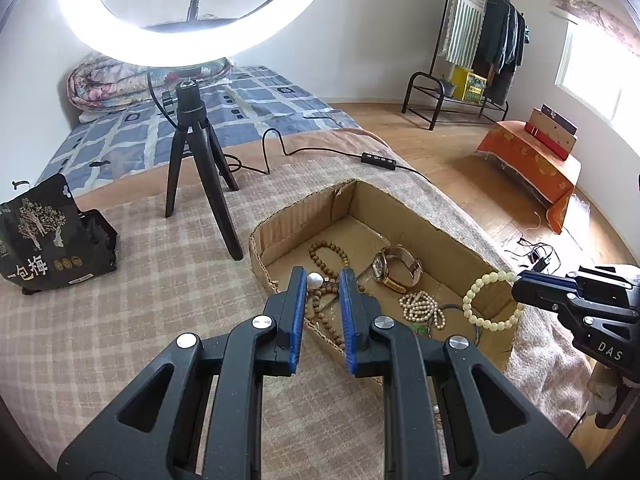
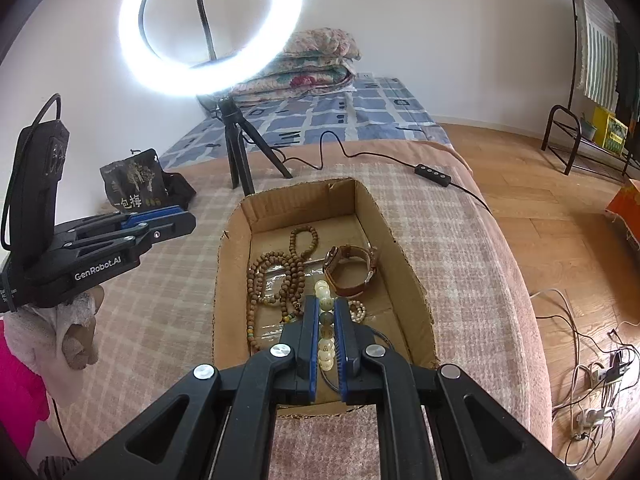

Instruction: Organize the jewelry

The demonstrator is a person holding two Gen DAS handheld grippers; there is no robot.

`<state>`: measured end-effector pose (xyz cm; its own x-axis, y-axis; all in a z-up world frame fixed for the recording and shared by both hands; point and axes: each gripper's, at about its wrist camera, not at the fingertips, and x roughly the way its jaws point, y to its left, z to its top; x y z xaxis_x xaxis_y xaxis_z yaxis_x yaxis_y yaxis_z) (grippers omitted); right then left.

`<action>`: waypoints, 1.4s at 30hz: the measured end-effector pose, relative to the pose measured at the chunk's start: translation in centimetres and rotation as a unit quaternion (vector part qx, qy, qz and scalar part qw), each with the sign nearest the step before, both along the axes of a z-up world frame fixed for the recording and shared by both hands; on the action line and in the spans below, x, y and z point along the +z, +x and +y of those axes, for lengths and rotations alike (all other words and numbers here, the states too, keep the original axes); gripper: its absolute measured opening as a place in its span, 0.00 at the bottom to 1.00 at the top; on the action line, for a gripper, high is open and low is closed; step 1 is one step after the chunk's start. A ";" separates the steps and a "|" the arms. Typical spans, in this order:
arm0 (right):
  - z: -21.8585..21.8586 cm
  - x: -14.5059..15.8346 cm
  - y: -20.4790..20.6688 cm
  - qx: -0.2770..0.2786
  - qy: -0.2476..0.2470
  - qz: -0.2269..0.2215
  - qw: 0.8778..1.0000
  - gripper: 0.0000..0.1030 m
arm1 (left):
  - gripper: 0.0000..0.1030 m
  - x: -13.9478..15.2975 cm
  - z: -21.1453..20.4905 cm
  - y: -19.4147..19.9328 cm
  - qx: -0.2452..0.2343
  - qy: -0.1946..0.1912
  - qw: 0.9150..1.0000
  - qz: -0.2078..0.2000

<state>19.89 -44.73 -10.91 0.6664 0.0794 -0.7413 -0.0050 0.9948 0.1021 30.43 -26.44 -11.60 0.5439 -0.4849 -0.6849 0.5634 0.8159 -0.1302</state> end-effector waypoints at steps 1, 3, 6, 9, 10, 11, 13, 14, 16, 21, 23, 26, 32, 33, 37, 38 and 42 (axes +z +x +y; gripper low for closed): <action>-0.1 -0.1 0.1 0.000 -0.001 0.001 1.000 0.05 | 0.15 -0.1 -0.2 0.1 0.002 0.000 1.000 0.000; -0.2 -0.3 0.3 -0.002 -0.003 0.001 1.000 0.05 | 0.15 -0.3 -0.5 0.4 0.004 -0.002 1.000 0.003; -0.5 -0.8 0.6 -0.005 0.000 0.004 1.000 0.05 | 0.15 -0.4 -1.0 0.5 0.006 -0.004 1.000 0.006; -0.6 -1.1 0.7 -0.005 0.005 0.007 1.000 0.05 | 0.15 -0.4 -1.4 0.5 0.005 -0.003 1.000 0.006; -0.6 -1.2 0.6 -0.004 0.005 0.008 1.000 0.05 | 0.15 -0.4 -1.5 0.5 0.004 -0.003 1.000 0.006; -0.6 -1.3 0.7 -0.003 0.005 0.009 1.000 0.05 | 0.15 -0.4 -1.6 0.5 0.002 -0.004 1.000 0.006; -0.6 -1.5 0.7 -0.001 0.006 0.010 1.000 0.05 | 0.15 -0.3 -1.8 0.4 0.002 -0.005 1.000 0.005; -0.5 -1.5 0.7 0.000 0.007 0.010 1.000 0.05 | 0.15 -0.2 -1.8 0.4 0.001 -0.006 1.000 0.004; -0.4 -1.5 0.7 0.000 0.007 0.010 1.000 0.05 | 0.15 0.0 -1.9 0.3 0.000 -0.006 1.000 0.003; -0.1 -1.1 0.4 0.003 0.005 0.004 1.000 0.20 | 0.15 0.4 -2.1 0.1 0.003 -0.007 1.000 -0.003; 0.1 -1.0 0.3 0.003 0.001 0.003 1.000 0.26 | 0.15 0.4 -2.1 0.1 0.003 -0.006 1.000 -0.001; 0.4 -1.0 0.2 0.004 -0.005 0.005 1.000 0.33 | 0.16 0.4 -2.1 0.1 0.003 -0.003 1.000 -0.001; 0.8 -0.7 -0.4 -0.007 -0.018 -0.009 1.000 0.74 | 0.61 1.2 -1.7 -0.7 0.009 -0.005 1.000 -0.029; 0.9 -0.6 -0.5 -0.008 -0.018 -0.010 1.000 0.76 | 0.61 1.4 -1.7 -0.7 0.009 -0.003 1.000 -0.029; 1.1 -0.3 -0.7 -0.016 -0.025 -0.014 0.999 0.85 | 0.61 2.0 -1.4 -0.9 0.015 -0.004 0.999 -0.031; 1.2 -0.1 -0.8 -0.017 -0.026 -0.015 0.999 0.85 | 0.61 2.1 -1.2 -1.0 0.016 -0.004 0.999 -0.032; 1.4 0.4 -1.3 -0.021 -0.026 -0.019 0.999 0.87 | 0.62 2.9 -0.7 -1.6 0.017 -0.003 0.999 -0.039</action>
